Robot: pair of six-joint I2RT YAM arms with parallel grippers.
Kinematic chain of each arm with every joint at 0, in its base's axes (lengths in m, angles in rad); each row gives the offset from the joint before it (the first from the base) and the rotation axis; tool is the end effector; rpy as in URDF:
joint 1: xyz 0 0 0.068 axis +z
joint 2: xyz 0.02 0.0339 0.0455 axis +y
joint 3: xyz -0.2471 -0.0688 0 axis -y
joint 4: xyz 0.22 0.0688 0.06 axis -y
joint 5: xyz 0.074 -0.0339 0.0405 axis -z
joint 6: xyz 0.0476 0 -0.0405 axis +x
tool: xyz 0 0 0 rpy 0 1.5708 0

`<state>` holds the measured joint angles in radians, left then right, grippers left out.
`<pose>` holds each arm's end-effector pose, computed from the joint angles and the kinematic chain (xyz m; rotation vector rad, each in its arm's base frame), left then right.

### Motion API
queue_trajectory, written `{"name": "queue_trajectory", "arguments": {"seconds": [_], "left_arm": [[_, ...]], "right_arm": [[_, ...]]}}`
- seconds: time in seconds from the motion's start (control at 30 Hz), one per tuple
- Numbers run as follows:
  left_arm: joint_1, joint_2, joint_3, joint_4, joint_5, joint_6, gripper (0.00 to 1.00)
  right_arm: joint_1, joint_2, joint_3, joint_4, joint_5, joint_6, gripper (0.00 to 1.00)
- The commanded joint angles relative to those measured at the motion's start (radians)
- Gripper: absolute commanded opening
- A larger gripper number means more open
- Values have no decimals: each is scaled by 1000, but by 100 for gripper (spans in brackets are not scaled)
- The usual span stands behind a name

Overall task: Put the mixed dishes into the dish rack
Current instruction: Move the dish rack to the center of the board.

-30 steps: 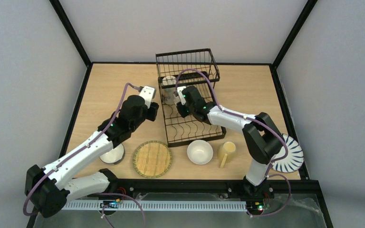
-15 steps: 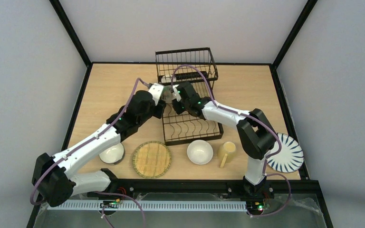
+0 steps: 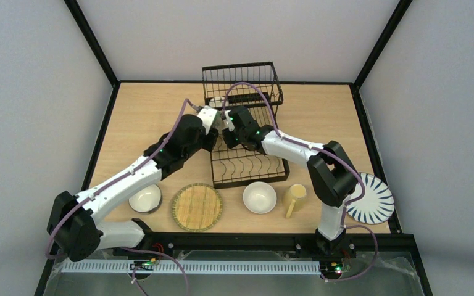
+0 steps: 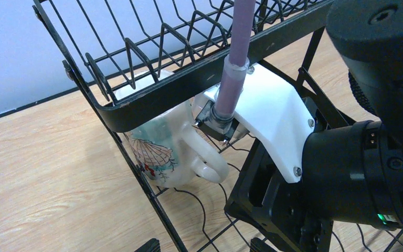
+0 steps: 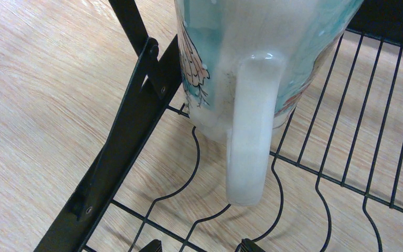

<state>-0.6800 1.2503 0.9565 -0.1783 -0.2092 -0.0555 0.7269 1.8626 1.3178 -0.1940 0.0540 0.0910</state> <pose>0.2220 -0.1668 0.2869 0.5011 1.9783 -0.2487 0.3007 0.2640 0.2056 -0.7033 2.2261 0.3522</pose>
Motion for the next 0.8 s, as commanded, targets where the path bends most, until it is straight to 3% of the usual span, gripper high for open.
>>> {"name": "queue_trajectory", "arguments": {"seconds": [0.0,0.17,0.77], "left_arm": [[24,17,36,19,23,0,98],[71,20,40,32,62,-26,98],[75,70,75,41,70,-15,98]], "right_arm": [[3,-44,69,22,-3,43,86],[3,-46,49,-1,-3,63,86],[3,4,2,-13,-49,91,86]]}}
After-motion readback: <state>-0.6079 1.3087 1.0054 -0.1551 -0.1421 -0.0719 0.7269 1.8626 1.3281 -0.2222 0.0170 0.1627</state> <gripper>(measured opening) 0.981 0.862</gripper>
